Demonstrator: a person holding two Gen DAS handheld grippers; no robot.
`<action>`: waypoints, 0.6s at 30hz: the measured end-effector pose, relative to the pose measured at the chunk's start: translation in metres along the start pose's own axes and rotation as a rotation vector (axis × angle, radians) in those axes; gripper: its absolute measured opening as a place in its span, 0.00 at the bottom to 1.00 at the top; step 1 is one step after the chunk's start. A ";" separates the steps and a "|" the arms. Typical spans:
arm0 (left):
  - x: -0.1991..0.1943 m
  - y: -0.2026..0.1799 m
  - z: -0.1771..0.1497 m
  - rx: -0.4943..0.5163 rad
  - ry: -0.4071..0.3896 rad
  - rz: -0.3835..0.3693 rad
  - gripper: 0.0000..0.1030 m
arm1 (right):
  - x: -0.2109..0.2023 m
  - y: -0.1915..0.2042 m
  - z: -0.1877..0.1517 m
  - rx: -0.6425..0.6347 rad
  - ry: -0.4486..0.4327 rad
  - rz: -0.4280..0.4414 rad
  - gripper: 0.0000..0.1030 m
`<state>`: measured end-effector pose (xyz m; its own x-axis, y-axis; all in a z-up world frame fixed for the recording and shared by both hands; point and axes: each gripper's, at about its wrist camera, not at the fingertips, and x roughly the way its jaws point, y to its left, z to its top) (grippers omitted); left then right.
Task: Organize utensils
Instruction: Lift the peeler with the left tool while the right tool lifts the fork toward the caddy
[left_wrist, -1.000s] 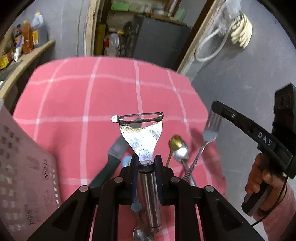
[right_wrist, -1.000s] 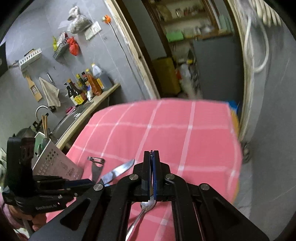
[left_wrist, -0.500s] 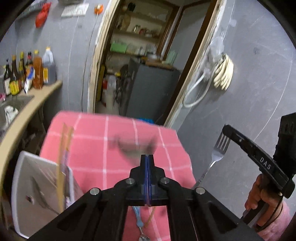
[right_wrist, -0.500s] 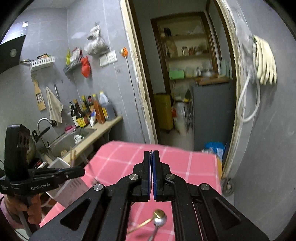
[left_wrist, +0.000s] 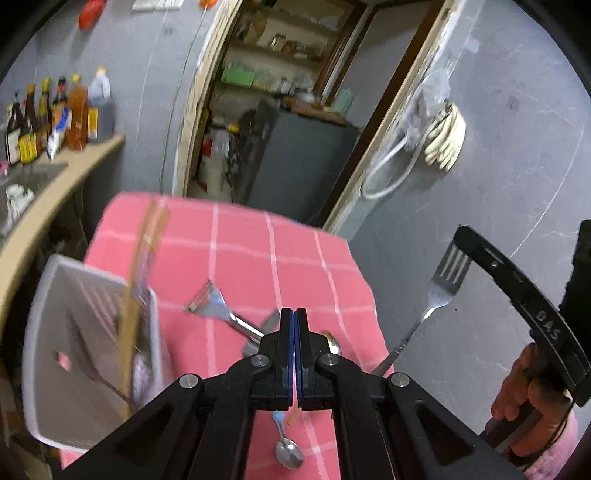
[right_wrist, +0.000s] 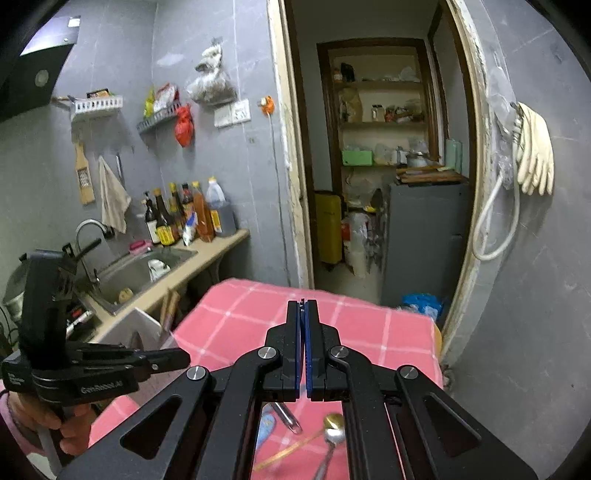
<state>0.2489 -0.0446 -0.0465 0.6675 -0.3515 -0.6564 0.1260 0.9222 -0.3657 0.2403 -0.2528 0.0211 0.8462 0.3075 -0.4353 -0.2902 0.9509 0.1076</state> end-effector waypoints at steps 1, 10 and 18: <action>0.009 -0.001 -0.003 -0.009 0.017 0.009 0.01 | 0.002 -0.006 -0.004 0.008 0.011 -0.008 0.02; 0.101 0.000 -0.020 -0.151 0.197 0.152 0.05 | 0.026 -0.064 -0.041 0.103 0.084 -0.010 0.02; 0.154 0.029 -0.023 -0.341 0.238 0.296 0.15 | 0.060 -0.096 -0.064 0.150 0.125 0.041 0.02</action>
<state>0.3383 -0.0757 -0.1731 0.4477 -0.1467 -0.8821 -0.3164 0.8966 -0.3098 0.2903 -0.3284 -0.0726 0.7701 0.3484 -0.5343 -0.2455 0.9350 0.2557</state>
